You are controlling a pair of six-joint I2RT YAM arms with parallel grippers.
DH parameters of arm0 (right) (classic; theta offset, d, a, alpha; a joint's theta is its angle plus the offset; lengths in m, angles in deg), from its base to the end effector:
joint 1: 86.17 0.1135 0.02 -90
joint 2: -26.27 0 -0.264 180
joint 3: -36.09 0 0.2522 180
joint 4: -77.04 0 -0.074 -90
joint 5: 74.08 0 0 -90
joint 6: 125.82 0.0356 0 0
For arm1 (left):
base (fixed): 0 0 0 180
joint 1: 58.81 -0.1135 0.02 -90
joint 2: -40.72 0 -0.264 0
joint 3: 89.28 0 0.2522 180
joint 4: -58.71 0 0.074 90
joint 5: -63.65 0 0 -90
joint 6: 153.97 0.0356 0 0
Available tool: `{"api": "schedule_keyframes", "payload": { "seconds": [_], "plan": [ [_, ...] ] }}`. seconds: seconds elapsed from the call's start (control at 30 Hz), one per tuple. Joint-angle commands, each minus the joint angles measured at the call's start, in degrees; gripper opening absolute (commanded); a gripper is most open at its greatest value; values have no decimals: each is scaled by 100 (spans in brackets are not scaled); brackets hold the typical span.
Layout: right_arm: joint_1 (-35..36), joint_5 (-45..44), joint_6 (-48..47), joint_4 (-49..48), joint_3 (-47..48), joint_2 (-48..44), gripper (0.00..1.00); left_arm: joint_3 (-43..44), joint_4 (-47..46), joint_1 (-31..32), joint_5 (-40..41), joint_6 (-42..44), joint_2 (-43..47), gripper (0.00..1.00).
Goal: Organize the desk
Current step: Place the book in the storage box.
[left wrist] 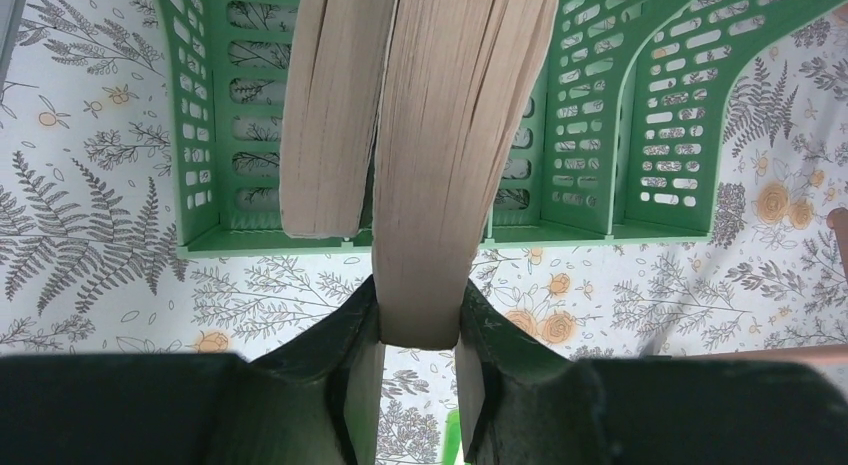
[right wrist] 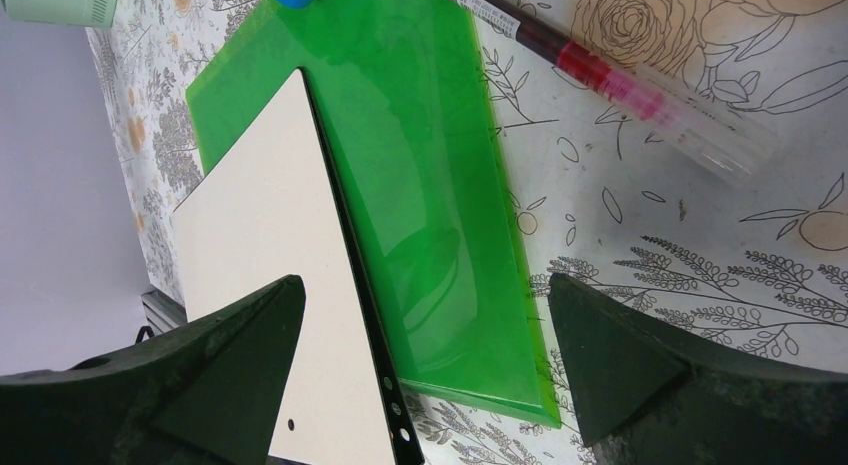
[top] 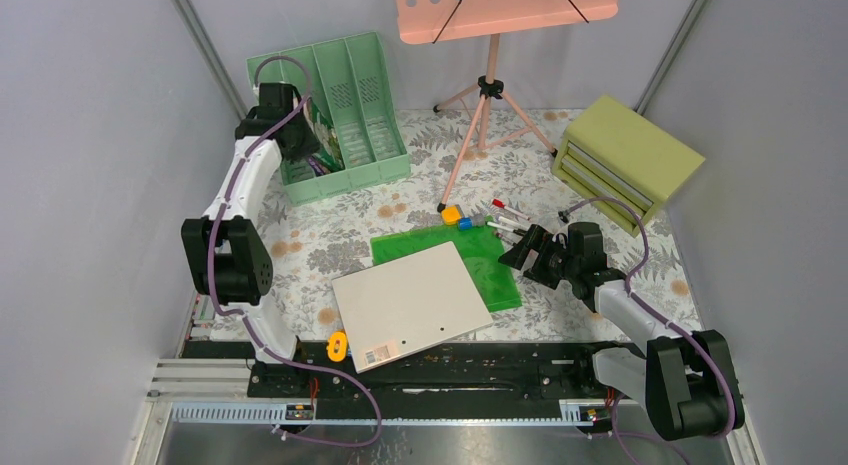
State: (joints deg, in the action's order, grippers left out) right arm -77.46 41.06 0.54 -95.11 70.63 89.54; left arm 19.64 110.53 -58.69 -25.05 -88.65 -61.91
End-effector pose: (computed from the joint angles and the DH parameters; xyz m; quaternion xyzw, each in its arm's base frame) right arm 0.2030 0.0464 0.1648 0.1134 0.8700 0.3477 0.3307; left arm 0.4052 0.0000 0.3205 -0.2011 0.9035 -0.0710 0.3718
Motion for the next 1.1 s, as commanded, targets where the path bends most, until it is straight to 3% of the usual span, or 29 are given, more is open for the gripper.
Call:
{"api": "schedule_keyframes", "payload": {
  "seconds": [0.0,0.83,0.9,1.0,1.07],
  "plan": [
    [-45,122,18,-120,259,37,99,493,-331,-43,306,-132,62,0],
    [-44,132,19,-121,252,36,99,2238,618,93,625,-154,-1184,0],
    [-45,129,20,-121,247,33,99,2334,700,107,569,-150,-1223,10],
    [-42,126,21,-121,252,27,99,2243,705,111,466,-163,-1092,37],
    [-40,123,16,-121,242,21,99,2120,656,121,385,-168,-868,46]
  ]
}}
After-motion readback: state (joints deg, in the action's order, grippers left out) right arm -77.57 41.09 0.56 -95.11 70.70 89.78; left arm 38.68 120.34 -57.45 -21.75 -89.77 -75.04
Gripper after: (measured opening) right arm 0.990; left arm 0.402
